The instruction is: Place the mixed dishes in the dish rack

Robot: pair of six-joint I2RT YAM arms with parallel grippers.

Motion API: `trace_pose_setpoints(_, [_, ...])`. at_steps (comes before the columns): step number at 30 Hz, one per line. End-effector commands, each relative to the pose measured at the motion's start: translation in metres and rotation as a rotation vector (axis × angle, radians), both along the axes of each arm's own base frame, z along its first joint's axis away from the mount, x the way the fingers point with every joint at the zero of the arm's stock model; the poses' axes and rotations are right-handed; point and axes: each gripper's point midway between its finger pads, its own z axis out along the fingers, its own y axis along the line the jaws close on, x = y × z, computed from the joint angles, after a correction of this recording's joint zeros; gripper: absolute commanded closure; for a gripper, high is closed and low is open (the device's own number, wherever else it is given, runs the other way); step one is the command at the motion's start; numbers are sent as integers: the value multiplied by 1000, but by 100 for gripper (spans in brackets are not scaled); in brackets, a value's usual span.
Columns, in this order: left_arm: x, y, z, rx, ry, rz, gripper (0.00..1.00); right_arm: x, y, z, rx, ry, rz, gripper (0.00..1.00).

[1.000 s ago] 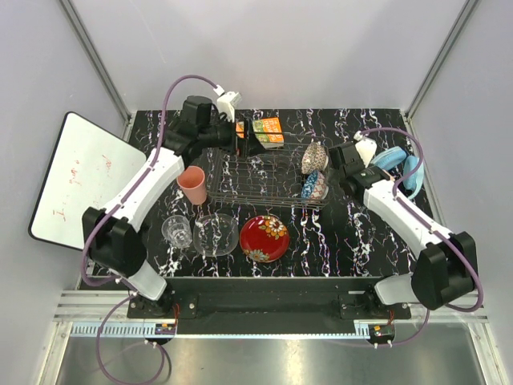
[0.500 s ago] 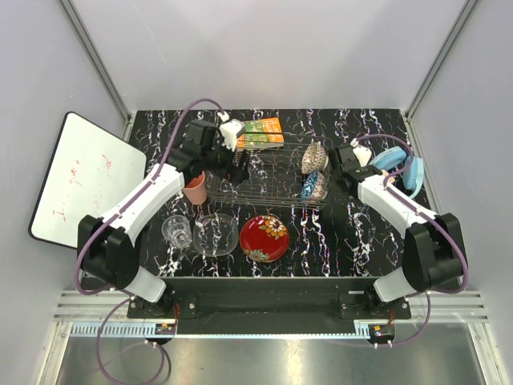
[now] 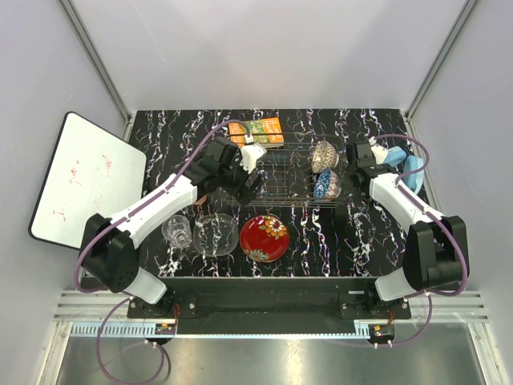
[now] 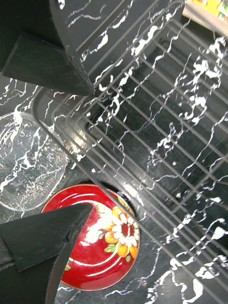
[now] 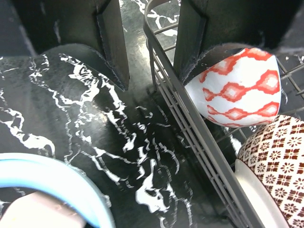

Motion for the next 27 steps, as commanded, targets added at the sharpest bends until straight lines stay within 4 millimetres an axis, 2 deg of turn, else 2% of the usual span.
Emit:
trace_pose_setpoints(1, [-5, -8, 5, -1, -52, -39, 1, -9, -9, -2, -6, 28, -27, 51])
trace_pose_setpoints(6, [-13, -10, -5, 5, -25, -48, 1, -22, -12, -3, -3, 30, -37, 50])
trace_pose_setpoints(8, [-17, -11, -8, 3, -11, -52, 1, -28, -14, -4, -1, 31, -45, 47])
trace_pose_setpoints(12, [-26, -11, -9, -4, 17, -55, 1, -33, -14, -1, 2, 19, -45, 45])
trace_pose_setpoints(15, [-33, -11, -11, -12, 49, -61, 1, -31, -13, 5, 6, 2, -44, 43])
trace_pose_setpoints(18, [-42, -13, -12, -33, 80, -66, 1, -27, -16, 9, -8, -10, -49, 37])
trace_pose_setpoints(27, [-61, -14, -26, -52, 153, -86, 1, -5, -14, 34, -2, -78, -57, 36])
